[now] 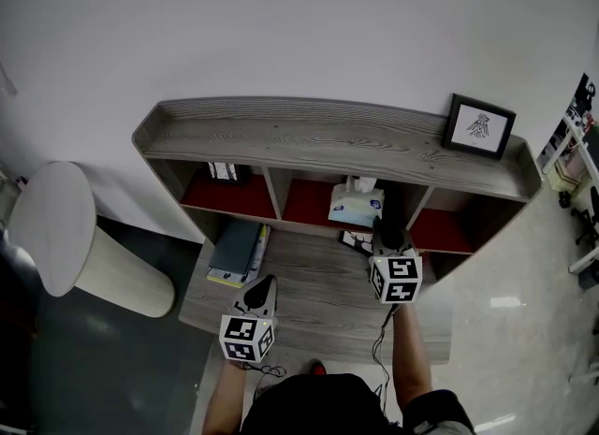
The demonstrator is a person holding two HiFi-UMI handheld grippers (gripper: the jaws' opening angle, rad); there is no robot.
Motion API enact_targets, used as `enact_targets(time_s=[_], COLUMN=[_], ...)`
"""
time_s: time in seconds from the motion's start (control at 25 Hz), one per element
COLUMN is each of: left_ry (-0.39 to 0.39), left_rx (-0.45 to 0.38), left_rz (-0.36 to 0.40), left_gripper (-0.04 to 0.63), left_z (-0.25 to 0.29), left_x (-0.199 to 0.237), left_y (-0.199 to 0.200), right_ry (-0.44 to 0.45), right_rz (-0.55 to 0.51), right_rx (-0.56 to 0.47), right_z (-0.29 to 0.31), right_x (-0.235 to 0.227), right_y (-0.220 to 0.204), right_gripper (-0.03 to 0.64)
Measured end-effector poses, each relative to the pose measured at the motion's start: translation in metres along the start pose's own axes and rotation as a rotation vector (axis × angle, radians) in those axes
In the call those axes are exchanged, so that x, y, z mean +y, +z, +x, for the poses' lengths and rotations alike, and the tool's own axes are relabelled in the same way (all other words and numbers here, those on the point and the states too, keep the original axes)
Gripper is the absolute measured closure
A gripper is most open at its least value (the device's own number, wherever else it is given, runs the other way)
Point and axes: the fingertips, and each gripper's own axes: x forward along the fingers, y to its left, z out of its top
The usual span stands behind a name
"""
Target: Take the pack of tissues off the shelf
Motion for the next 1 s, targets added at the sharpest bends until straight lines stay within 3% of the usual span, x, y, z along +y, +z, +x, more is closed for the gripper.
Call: enact_targets(time_s=[0.48, 1.0], left_ry=[-0.044, -0.156], left_rx=[-0.013, -0.006], left_rz=[0.014, 0.066], left_gripper=[0.588, 0.588], left_z=[-0.007, -0.007], left_x=[-0.022, -0.065], left_y=[0.001, 0.001], right_ry=[0.026, -0.039], right_rz=[0.04, 0.044], right_rx=[-0.088, -0.155], right_z=[-0.053, -0.137], right_x=[0.01, 0.004], right_y=[0.021, 0.029], right_gripper=[0.588, 0.588])
